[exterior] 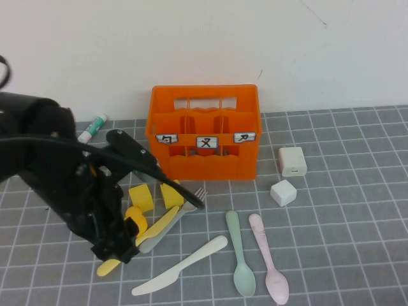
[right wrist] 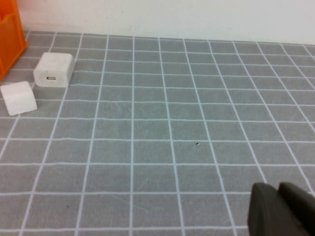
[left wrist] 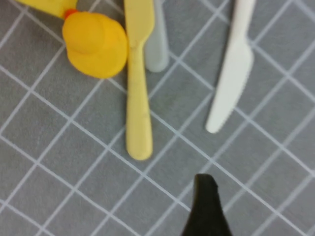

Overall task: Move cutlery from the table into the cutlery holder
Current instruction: Pick up the knife

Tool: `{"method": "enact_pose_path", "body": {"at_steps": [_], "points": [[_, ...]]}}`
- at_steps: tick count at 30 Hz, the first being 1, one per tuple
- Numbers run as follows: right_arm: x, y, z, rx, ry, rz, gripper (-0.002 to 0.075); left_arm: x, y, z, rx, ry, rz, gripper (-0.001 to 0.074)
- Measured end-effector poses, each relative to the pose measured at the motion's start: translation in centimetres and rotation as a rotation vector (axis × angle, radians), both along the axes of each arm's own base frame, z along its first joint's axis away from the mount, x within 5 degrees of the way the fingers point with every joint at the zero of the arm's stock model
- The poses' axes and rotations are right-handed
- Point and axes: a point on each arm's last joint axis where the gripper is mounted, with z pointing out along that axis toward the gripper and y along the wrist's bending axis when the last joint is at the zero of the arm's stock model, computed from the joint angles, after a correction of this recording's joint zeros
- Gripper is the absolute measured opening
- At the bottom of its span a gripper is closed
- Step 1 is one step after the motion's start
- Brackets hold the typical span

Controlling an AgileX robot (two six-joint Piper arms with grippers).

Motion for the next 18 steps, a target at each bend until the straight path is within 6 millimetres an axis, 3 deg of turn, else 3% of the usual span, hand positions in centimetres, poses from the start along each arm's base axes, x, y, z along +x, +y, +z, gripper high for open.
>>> {"method": "enact_pose_path", "body": {"at_steps": [13,18], "points": [[0.0,0.0,0.0,0.0,0.0,0.0,0.0029,2.9,-1.0,-4.7,0.03,0.038,0.007,0.0441],[0.0,0.0,0.0,0.0,0.0,0.0,0.0029,4.2,-0.4,-6.4,0.057,0.035,0.024,0.0441]]}}
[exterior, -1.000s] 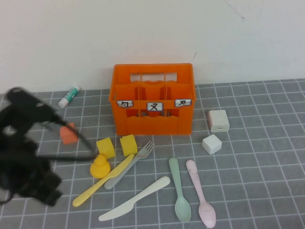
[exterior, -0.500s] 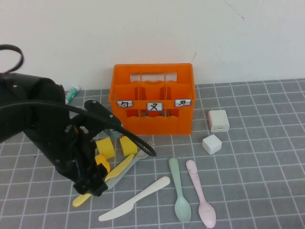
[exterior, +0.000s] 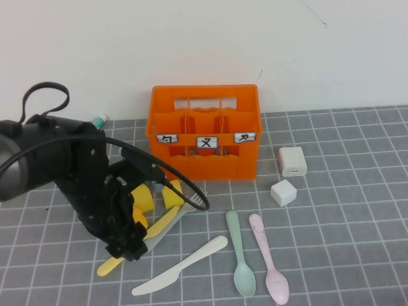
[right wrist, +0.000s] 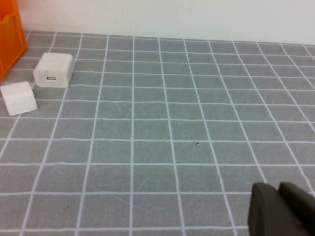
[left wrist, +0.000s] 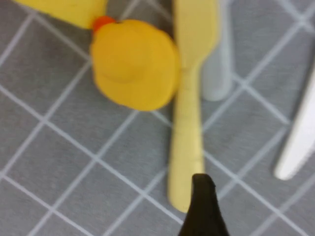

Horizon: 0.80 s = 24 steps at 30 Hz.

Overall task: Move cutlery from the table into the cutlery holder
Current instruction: Pick up the knife

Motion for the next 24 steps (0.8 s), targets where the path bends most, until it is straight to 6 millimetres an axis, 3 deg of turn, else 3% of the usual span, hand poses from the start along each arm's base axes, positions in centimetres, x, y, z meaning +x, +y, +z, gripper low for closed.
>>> {"method": "enact_pose_path", "body": {"at_steps": [10,24], "points": [[0.0,0.0,0.0,0.0,0.0,0.0,0.0029,2.1,1.5,-2.8,0.009,-0.001,0.065,0.0441],[0.0,0.0,0.0,0.0,0.0,0.0,0.0029,3.4,1.2,-6.8,-0.005,0.033,0.103,0.0435]]}}
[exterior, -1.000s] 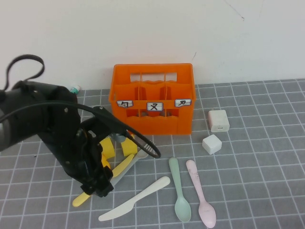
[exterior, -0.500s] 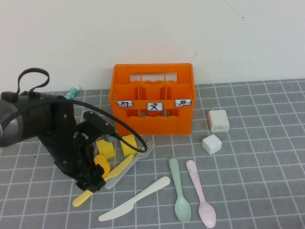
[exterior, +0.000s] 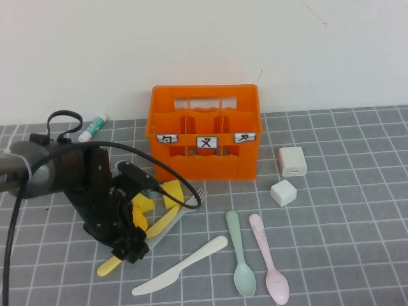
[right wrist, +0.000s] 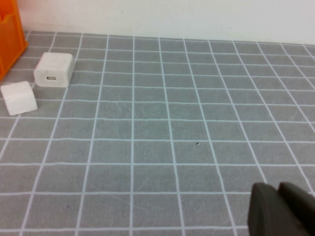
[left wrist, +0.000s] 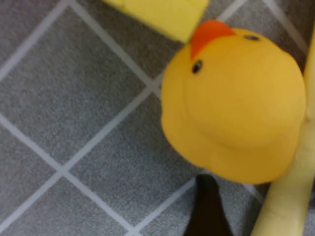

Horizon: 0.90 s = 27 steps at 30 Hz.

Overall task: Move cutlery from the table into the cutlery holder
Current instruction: Pick up the knife

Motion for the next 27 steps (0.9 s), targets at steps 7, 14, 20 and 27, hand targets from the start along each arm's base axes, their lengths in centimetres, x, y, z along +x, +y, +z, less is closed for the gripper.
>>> {"method": "enact_pose_path", "body": {"at_steps": [7,14,20,27], "points": [[0.0,0.0,0.0,0.0,0.0,0.0,0.0029,0.3,-0.1,-0.1,-0.002,-0.005,0.001,0.0251],[0.0,0.0,0.0,0.0,0.0,0.0,0.0029,0.1,-0.3,-0.1,-0.006,0.009,-0.003,0.0126],[0.0,0.0,0.0,0.0,0.0,0.0,0.0029,-0.8,-1.1,1.9,-0.039,-0.01,-0.014,0.0125],[0.0,0.0,0.0,0.0,0.0,0.0,0.0029,-3.5,-0.4,5.5,-0.093,-0.177,-0.002,0.0124]]}}
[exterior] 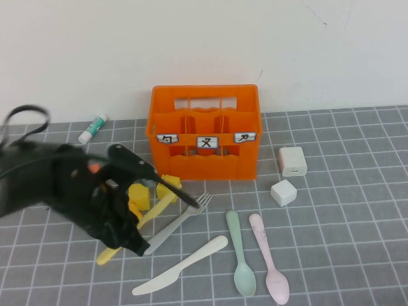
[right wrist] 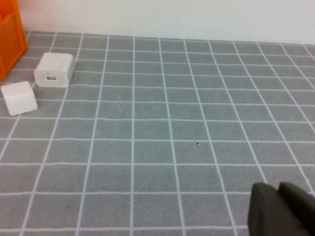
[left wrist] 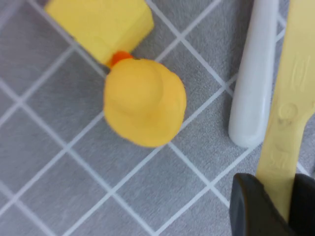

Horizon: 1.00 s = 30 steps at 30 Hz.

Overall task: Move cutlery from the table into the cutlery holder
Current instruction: Pick up the knife

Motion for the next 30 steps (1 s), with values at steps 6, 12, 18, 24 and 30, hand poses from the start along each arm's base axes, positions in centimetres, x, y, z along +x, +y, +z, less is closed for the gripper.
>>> {"method": "enact_pose_path", "body": {"at_steps": [6,12,18,24,30], "points": [[0.0,0.0,0.0,0.0,0.0,0.0,0.0029,-2.7,1.2,2.1,-0.077,-0.249,0.046,0.0044],[0.0,0.0,0.0,0.0,0.0,0.0,0.0029,-2.9,1.5,4.9,-0.202,-0.476,0.142,0.0005],[0.0,0.0,0.0,0.0,0.0,0.0,0.0029,-2.9,1.6,5.3,-0.223,-0.509,0.161,0.0001],[0.0,0.0,0.0,0.0,0.0,0.0,0.0029,-3.7,1.5,3.9,-0.17,-0.357,0.113,0.007],[0.0,0.0,0.0,0.0,0.0,0.0,0.0029,-4.0,1.3,0.5,-0.099,-0.135,0.076,0.0326]]}}
